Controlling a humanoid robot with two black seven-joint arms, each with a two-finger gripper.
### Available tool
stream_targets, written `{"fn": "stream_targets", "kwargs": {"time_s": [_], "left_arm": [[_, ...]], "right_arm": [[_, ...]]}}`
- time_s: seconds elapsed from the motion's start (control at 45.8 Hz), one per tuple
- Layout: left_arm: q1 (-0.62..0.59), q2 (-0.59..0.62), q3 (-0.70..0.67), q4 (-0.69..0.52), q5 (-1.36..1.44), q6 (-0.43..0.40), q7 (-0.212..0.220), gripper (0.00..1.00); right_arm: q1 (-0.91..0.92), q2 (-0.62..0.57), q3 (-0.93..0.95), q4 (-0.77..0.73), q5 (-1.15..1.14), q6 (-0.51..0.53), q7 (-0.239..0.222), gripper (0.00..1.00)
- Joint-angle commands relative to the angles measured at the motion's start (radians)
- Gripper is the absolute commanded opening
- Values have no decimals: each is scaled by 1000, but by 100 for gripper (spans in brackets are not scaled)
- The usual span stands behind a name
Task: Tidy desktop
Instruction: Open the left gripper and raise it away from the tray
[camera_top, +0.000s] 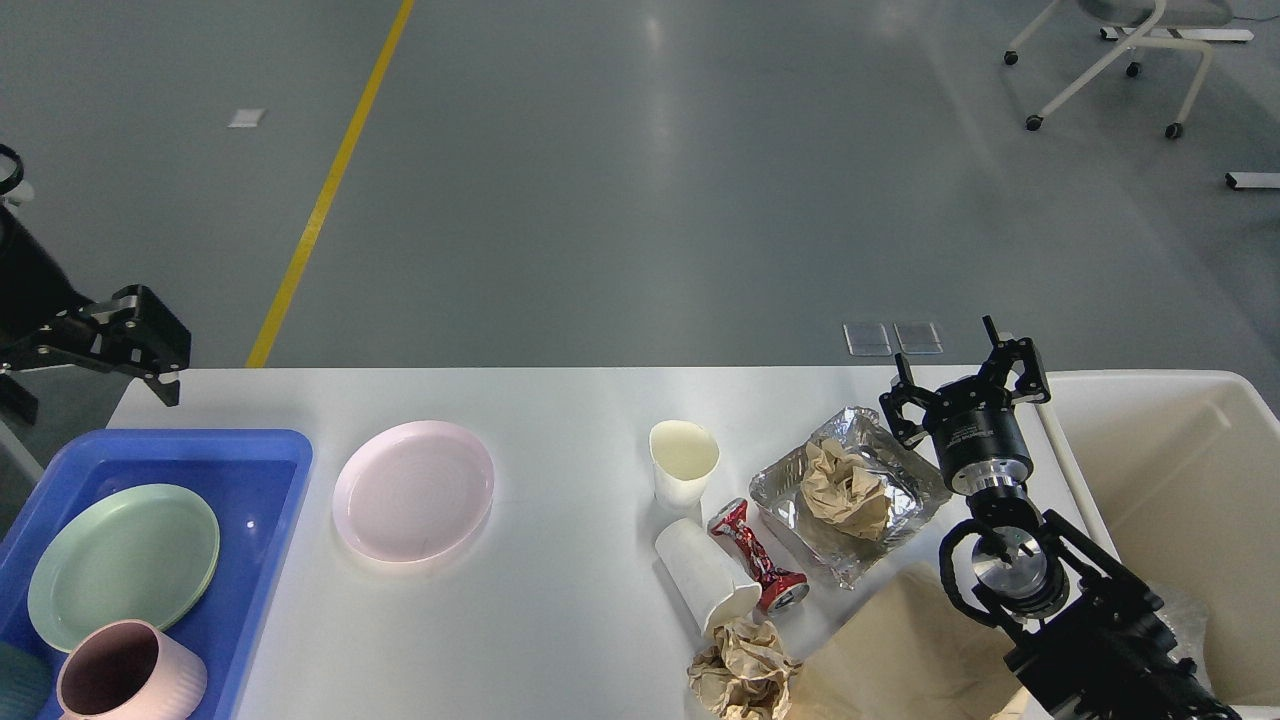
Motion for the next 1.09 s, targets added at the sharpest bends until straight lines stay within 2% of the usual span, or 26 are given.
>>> {"fn": "stream_targets", "kwargs": {"time_s": [0.0,0.262,0.503,0.699,0.918,1.005,1.071], "left_arm": [[-104,-111,-6,-69,-120,7,0,96],[-236,-224,-69,-254,-282,17,-4,94],[-236,-218,-58,-255,-311,81,0,94],[-233,-214,-58,-251,-309,87,-1,95],[-171,-206,-72,-205,-300,77,-8,96],[-102,-192,-72,-193,-306,96,-14,96],[-26,-180,-80,-141,-311,112,-14,96]], "right_arm": [[0,0,0,-1,-1,0,0,100],[0,0,0,-2,1,0,0,100],[0,0,0,-2,1,0,0,100],[0,0,0,-2,-1,0,0,100],[0,0,0,0,1,0,0,100],[0,0,0,0,1,0,0,100],[0,0,0,2,1,0,0,100]]}}
